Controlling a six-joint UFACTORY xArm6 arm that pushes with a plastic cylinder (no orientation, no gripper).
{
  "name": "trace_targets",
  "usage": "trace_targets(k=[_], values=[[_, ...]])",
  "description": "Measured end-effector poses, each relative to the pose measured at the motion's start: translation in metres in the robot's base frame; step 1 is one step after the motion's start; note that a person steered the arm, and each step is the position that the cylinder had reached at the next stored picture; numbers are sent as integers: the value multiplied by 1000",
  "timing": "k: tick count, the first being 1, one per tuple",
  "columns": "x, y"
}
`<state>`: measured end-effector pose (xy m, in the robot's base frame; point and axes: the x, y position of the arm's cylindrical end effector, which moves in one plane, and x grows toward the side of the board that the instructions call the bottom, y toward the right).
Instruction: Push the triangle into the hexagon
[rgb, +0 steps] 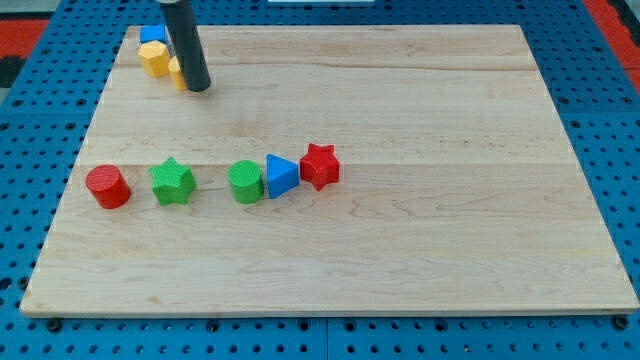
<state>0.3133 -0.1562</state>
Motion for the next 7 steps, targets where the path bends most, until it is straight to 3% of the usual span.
trace_targets(k=[2,3,4,5,6,7], values=[[-2,-27],[-2,40],[5,175],[61,229],[101,232],[101,245]])
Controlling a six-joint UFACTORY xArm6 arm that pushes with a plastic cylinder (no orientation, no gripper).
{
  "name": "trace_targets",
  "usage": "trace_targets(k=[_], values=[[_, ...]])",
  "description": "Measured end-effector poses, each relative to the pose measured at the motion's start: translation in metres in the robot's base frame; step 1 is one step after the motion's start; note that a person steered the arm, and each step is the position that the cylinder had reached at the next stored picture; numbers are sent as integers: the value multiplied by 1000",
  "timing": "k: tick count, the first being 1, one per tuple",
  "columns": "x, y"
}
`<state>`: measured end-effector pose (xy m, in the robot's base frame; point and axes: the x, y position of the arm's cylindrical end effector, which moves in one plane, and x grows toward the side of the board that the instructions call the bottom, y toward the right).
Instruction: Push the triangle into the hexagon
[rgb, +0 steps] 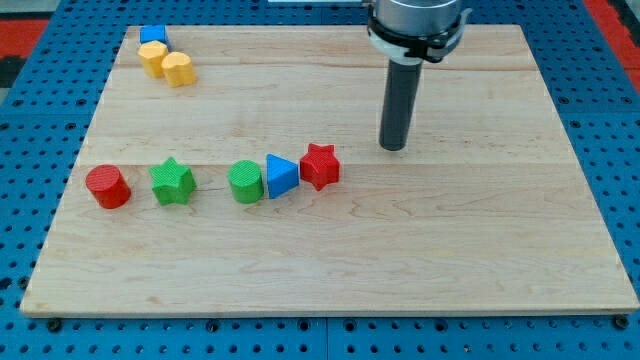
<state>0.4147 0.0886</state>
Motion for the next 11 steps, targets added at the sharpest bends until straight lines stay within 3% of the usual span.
trace_targets(k=[3,5,7,9,11], values=[[-1,3],[45,-57],[64,-74],[65,-139],[19,-155]])
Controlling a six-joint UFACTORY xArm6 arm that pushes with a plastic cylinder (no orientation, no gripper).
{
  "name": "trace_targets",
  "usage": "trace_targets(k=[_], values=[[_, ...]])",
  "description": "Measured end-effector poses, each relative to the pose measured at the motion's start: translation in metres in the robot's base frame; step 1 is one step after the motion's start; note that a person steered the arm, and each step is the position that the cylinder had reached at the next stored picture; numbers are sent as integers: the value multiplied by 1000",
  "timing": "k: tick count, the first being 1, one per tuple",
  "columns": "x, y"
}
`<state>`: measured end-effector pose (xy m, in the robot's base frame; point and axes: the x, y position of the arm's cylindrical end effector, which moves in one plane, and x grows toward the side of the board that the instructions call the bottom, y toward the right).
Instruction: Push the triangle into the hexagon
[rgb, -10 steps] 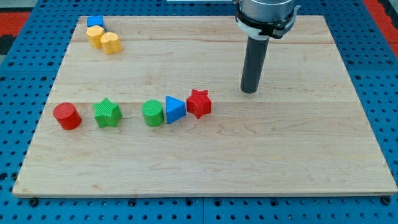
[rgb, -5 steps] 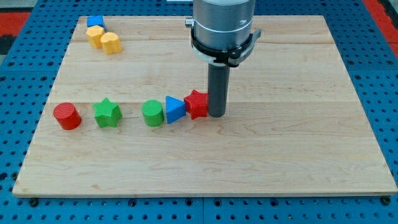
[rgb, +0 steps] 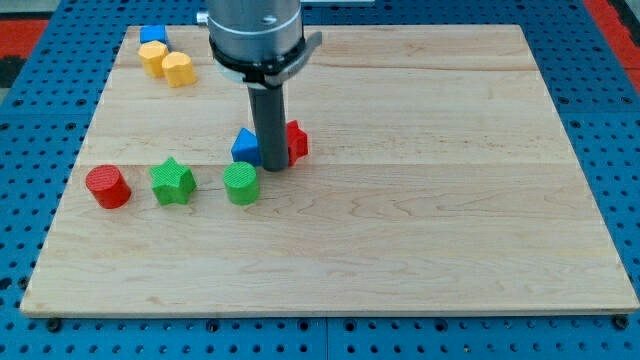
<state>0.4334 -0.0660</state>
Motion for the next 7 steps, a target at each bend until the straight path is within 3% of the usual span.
trace_targets(k=[1,2,3,5,7], values=[[-14,-75],[-21,-110],[-42,-122],[-48,-91],[-91,-153]])
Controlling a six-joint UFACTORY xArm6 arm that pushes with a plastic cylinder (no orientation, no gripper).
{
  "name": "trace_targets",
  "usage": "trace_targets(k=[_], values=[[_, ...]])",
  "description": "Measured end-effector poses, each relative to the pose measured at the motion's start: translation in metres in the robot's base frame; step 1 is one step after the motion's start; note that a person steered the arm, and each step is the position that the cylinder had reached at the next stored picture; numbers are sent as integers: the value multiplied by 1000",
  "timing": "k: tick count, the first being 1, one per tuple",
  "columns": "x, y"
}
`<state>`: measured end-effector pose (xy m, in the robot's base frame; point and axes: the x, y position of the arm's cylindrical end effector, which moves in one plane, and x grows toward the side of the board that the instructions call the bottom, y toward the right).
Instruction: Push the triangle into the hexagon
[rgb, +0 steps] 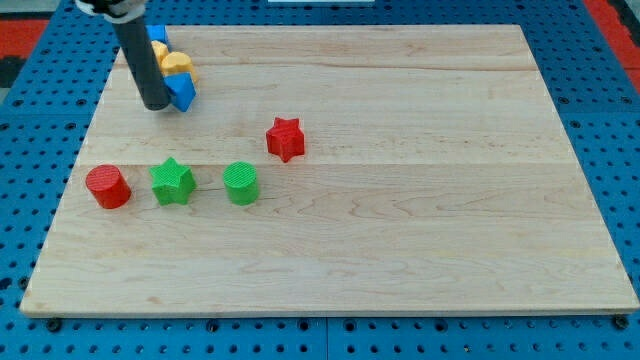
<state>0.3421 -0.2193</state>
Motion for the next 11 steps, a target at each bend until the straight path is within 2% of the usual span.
trace_targets(k=[1,2,3,5,7,8,9,10,11], values=[[7,-3],[34,41],[17,83],[-17,-21],[-25,-36],[-25,-85],[-44,-80],[-60,-47],[-60,-63]])
